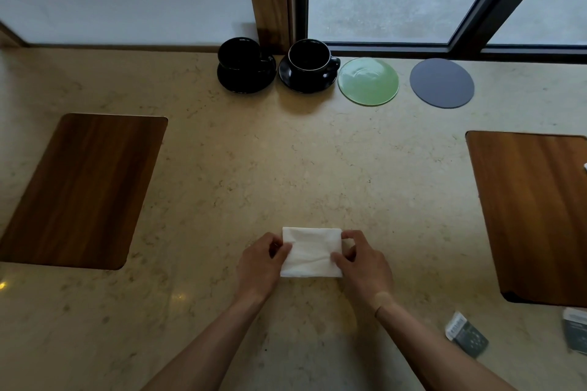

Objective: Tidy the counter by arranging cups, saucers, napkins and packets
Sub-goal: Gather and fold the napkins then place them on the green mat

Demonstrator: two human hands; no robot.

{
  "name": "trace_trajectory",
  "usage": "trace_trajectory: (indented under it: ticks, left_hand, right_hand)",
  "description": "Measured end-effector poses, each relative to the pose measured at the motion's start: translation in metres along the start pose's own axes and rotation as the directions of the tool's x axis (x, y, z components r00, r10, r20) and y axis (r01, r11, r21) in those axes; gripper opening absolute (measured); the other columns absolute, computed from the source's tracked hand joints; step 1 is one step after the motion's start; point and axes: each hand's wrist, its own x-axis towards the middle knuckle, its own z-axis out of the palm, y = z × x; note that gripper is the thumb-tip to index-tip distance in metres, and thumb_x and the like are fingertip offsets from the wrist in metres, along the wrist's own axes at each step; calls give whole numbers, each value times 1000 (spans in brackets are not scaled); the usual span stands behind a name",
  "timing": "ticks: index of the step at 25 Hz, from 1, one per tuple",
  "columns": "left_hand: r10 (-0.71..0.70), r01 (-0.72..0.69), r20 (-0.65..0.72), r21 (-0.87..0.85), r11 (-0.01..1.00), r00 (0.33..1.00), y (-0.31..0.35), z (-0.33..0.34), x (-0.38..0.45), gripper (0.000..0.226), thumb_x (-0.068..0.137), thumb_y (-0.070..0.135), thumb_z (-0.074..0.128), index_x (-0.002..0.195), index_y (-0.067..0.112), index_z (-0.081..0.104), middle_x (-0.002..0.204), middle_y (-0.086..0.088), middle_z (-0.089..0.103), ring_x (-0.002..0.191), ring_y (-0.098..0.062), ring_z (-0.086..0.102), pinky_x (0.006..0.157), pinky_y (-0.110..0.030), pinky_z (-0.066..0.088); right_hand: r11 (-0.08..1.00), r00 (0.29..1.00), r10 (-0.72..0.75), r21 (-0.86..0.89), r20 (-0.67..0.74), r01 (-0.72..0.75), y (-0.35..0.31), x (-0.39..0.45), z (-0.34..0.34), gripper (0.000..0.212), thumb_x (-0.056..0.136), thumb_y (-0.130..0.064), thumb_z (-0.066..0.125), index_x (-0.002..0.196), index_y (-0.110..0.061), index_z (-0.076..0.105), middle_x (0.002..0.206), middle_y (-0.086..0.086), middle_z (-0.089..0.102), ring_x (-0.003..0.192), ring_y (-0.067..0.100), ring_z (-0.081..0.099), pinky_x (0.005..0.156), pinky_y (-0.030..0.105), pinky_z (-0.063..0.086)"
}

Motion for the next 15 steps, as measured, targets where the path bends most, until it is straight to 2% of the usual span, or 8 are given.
trace_trajectory:
  ticks: [3, 11, 15]
  left_hand:
    - [-11, 11, -8, 3, 1000, 1000, -1, 1, 1, 17, 90, 45, 59, 88, 29, 63, 80, 14, 65, 72, 0, 60, 66, -25, 53]
    - [-14, 14, -14, 37, 999, 1000, -1, 3, 3, 16, 89, 46, 60, 89, 30, 58, 78, 15, 62, 71, 0, 58, 65, -27, 54]
    - [-21, 22, -31, 42, 999, 999, -1, 4, 3, 17, 87, 47, 61, 90, 32, 52, 76, 15, 59, 70, -1, 58, 64, -30, 54]
  right_hand:
    - [1000, 1000, 7, -6, 3, -7, -2, -1, -1, 41, 90, -40, 59, 127, -35, 41, 87, -9, 63, 72, 10, 62, 58, 22, 49]
    - [1000, 1000, 18, -5, 0, -18, -3, -2, -1, 56, 89, -42, 60, 133, -39, 26, 88, -8, 62, 72, 12, 63, 62, 27, 54]
    - [1000, 1000, 14, -14, -10, -15, 0, 0, -1, 58, 89, -45, 59, 135, -38, 24, 93, -6, 65, 74, 13, 64, 62, 27, 55]
